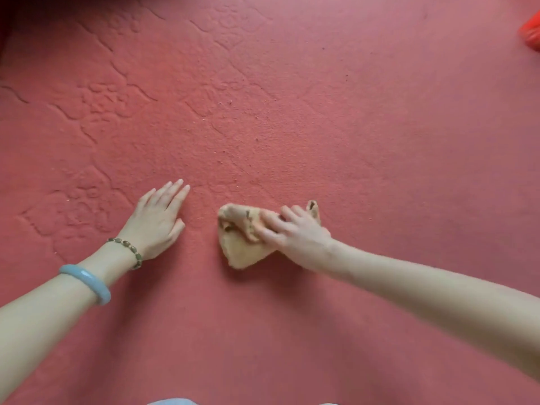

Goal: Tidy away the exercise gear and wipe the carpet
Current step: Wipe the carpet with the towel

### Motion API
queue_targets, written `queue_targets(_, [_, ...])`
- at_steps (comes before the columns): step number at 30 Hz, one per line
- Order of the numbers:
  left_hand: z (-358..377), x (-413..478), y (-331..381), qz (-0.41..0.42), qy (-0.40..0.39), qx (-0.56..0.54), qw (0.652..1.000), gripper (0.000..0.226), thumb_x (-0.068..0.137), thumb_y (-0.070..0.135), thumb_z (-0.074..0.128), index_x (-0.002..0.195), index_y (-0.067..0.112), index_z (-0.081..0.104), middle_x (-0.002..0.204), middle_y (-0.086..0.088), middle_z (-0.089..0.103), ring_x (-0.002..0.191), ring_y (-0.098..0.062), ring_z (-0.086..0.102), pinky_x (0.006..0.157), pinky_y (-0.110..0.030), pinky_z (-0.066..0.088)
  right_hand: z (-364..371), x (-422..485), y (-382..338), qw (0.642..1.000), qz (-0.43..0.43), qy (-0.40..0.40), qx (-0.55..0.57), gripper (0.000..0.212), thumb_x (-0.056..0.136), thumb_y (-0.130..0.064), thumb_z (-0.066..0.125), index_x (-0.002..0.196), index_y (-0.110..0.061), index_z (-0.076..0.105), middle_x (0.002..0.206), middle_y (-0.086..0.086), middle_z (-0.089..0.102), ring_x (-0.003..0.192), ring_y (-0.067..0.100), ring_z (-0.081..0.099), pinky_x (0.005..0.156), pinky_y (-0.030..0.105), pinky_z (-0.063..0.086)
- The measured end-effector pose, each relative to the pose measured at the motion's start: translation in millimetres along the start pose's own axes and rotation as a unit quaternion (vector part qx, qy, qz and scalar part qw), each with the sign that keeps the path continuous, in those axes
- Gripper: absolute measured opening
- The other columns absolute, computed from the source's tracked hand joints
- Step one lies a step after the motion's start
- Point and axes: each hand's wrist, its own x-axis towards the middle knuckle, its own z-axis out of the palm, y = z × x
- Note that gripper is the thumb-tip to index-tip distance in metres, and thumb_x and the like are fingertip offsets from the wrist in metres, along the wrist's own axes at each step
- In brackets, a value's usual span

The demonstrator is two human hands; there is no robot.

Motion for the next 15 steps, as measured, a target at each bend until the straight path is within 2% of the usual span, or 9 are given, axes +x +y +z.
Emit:
queue_targets(2, [0, 5, 12, 0.023, 0.004, -0.007, 1.000, 0.073, 0.078, 0.038, 0.021, 0.143, 0.006, 0.032, 0.150, -0.015, 0.031, 0.137, -0.031, 0.032, 0.111, -0.045, 0.021, 0, -10, 63, 0.993, 0.107, -0.035, -0.023, 0.045, 0.065, -0.024, 0.070, 0.108, -0.014, 0.062, 0.102, 0.010, 0.066, 0.072, 0.031, 0.058, 0.059, 0.035, 0.047])
queue_targets(4, [-1, 8, 21, 0.043, 0.007, -0.008, 0.999, 0.072, 0.079, 0.038, 0.022, 0.144, 0.007, 0.031, 0.150, -0.014, 0.030, 0.137, -0.030, 0.031, 0.111, -0.044, 0.020, -4, -30, 122, 0.971, 0.224, -0.076, -0.030, 0.053, 0.060, -0.022, 0.076, 0.109, -0.011, 0.061, 0.094, 0.013, 0.066, 0.073, 0.035, 0.059, 0.057, 0.037, 0.050])
queue_targets(6, [-2, 11, 25, 0.053, 0.011, -0.008, 0.998, 0.073, 0.079, 0.038, 0.021, 0.145, 0.008, 0.029, 0.152, -0.013, 0.028, 0.139, -0.028, 0.028, 0.112, -0.043, 0.019, -10, -57, 167, 0.932, 0.344, -0.110, -0.045, 0.051, 0.069, -0.021, 0.071, 0.117, -0.008, 0.057, 0.099, 0.019, 0.064, 0.086, 0.041, 0.057, 0.065, 0.043, 0.050])
queue_targets(9, [-5, 13, 29, 0.046, 0.020, -0.024, 0.998, 0.074, 0.079, 0.040, 0.019, 0.146, 0.009, 0.027, 0.153, -0.013, 0.025, 0.140, -0.028, 0.025, 0.113, -0.042, 0.017, -18, -102, 203, 0.853, 0.505, -0.126, -0.048, 0.038, 0.085, -0.017, 0.057, 0.121, -0.006, 0.052, 0.113, 0.026, 0.056, 0.106, 0.045, 0.048, 0.080, 0.049, 0.043])
queue_targets(11, [-4, 13, 33, 0.038, 0.022, -0.037, 0.998, 0.076, 0.078, 0.041, 0.017, 0.146, 0.008, 0.025, 0.153, -0.013, 0.024, 0.141, -0.028, 0.024, 0.114, -0.042, 0.017, -24, -116, 206, 0.809, 0.569, -0.141, -0.034, 0.036, 0.087, -0.012, 0.053, 0.121, -0.005, 0.049, 0.118, 0.027, 0.051, 0.112, 0.045, 0.043, 0.087, 0.051, 0.040])
queue_targets(12, [-3, 14, 35, 0.036, 0.020, -0.040, 0.998, 0.076, 0.079, 0.042, 0.016, 0.146, 0.008, 0.024, 0.153, -0.013, 0.023, 0.141, -0.028, 0.023, 0.114, -0.042, 0.017, -25, -113, 201, 0.800, 0.584, -0.135, -0.023, 0.036, 0.085, -0.009, 0.053, 0.121, -0.006, 0.048, 0.120, 0.026, 0.050, 0.112, 0.044, 0.043, 0.088, 0.051, 0.041])
queue_targets(14, [0, 14, 41, 0.041, 0.015, -0.038, 0.998, 0.077, 0.079, 0.045, 0.016, 0.146, 0.008, 0.025, 0.153, -0.013, 0.024, 0.141, -0.028, 0.024, 0.114, -0.043, 0.018, -24, -92, 175, 0.811, 0.576, -0.106, 0.013, 0.039, 0.082, -0.004, 0.051, 0.120, -0.011, 0.048, 0.125, 0.021, 0.049, 0.112, 0.042, 0.043, 0.089, 0.052, 0.041])
queue_targets(15, [1, 16, 45, 0.048, 0.010, -0.034, 0.998, 0.077, 0.080, 0.046, 0.016, 0.146, 0.008, 0.025, 0.153, -0.013, 0.025, 0.140, -0.029, 0.026, 0.113, -0.043, 0.019, -20, -79, 153, 0.830, 0.549, -0.093, 0.032, 0.039, 0.082, -0.004, 0.048, 0.119, -0.012, 0.050, 0.125, 0.019, 0.049, 0.112, 0.041, 0.044, 0.088, 0.053, 0.041])
